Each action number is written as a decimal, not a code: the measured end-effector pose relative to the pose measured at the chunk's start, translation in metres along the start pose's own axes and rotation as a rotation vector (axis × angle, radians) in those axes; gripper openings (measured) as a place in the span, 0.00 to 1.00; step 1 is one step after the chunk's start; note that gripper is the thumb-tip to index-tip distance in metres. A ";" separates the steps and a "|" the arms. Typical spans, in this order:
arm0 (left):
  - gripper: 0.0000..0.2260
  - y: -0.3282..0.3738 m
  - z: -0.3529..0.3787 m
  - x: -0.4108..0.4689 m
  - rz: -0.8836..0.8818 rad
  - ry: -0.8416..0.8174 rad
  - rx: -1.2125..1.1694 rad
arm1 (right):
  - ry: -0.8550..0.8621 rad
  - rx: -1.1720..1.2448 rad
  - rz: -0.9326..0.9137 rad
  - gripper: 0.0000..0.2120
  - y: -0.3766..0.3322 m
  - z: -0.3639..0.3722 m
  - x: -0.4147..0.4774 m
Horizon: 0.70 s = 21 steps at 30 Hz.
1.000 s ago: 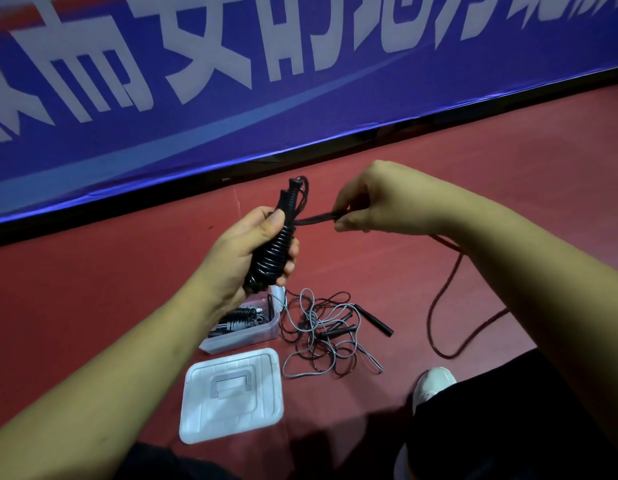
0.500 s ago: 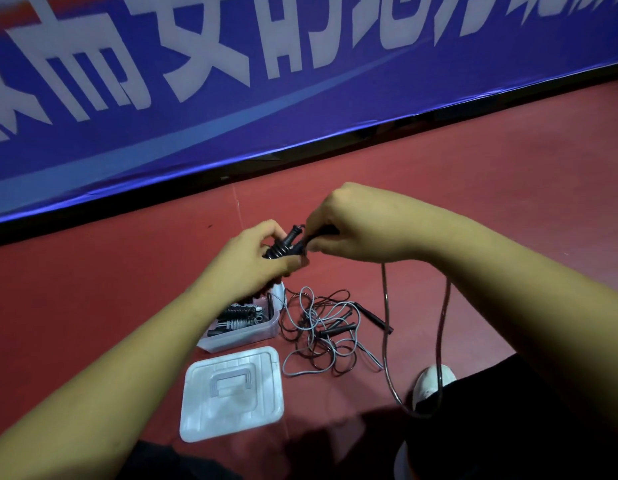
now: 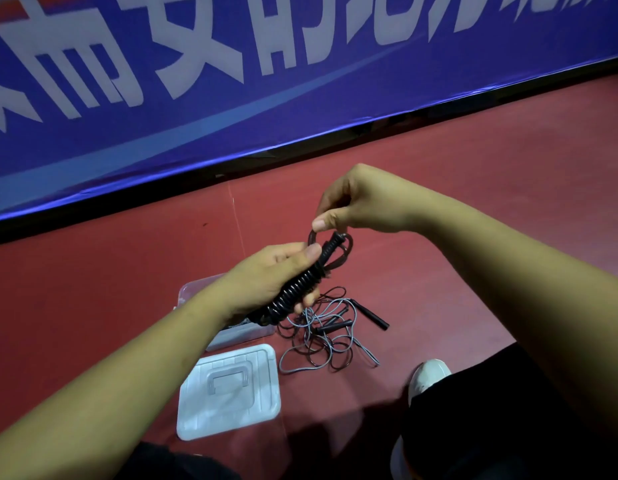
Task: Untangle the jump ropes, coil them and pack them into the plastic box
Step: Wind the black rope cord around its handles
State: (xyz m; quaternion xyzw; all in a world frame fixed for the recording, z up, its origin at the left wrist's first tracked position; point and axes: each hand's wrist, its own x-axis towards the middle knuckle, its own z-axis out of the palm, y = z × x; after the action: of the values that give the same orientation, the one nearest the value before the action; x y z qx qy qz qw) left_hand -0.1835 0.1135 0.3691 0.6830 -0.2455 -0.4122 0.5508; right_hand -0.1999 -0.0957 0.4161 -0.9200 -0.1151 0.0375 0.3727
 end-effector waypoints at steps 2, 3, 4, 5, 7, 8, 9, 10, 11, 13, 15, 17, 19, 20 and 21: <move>0.16 0.001 0.001 -0.001 0.020 0.009 -0.140 | -0.002 0.030 0.035 0.10 0.004 0.000 -0.001; 0.17 0.002 0.001 -0.001 0.030 0.021 -0.223 | -0.005 0.033 0.046 0.11 0.005 -0.001 -0.001; 0.18 0.002 0.001 -0.001 0.039 0.032 -0.308 | -0.011 0.031 0.055 0.12 0.006 -0.001 -0.002; 0.19 0.002 0.001 0.000 0.045 0.038 -0.385 | -0.019 0.028 0.064 0.13 0.006 -0.002 -0.002; 0.20 0.002 0.002 0.001 0.057 0.022 -0.482 | -0.041 0.038 0.073 0.17 0.006 -0.001 -0.002; 0.20 0.002 0.003 0.002 0.064 0.015 -0.504 | -0.049 0.048 0.071 0.20 0.005 0.000 -0.002; 0.21 0.002 0.004 0.002 0.069 0.020 -0.521 | -0.057 0.052 0.068 0.22 0.004 0.001 -0.001; 0.22 0.002 0.006 0.002 0.069 0.032 -0.537 | -0.064 0.050 0.063 0.23 0.003 0.003 -0.001; 0.23 0.002 0.007 0.002 0.065 0.046 -0.551 | -0.070 0.048 0.059 0.21 0.002 0.004 0.000; 0.24 0.003 0.006 0.002 0.067 0.057 -0.570 | -0.075 0.054 0.057 0.14 0.003 0.006 0.001; 0.22 0.005 0.002 0.003 0.082 0.058 -0.598 | -0.065 0.031 0.063 0.10 0.006 0.005 0.002; 0.21 0.008 -0.005 0.003 0.095 0.076 -0.641 | -0.040 -0.003 0.066 0.08 0.010 0.001 0.001; 0.21 0.010 -0.011 0.002 0.108 0.104 -0.690 | -0.015 -0.009 0.067 0.06 0.012 -0.004 0.000; 0.21 0.011 -0.013 0.002 0.112 0.119 -0.713 | -0.005 -0.015 0.061 0.05 0.013 -0.005 0.000; 0.21 0.012 -0.015 0.001 0.111 0.131 -0.730 | 0.004 -0.030 0.052 0.04 0.013 -0.007 -0.001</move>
State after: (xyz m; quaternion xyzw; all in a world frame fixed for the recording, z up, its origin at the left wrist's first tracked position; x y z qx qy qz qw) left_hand -0.1693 0.1172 0.3810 0.4523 -0.0835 -0.3976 0.7939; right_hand -0.1970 -0.1092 0.4121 -0.9282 -0.0909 0.0435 0.3582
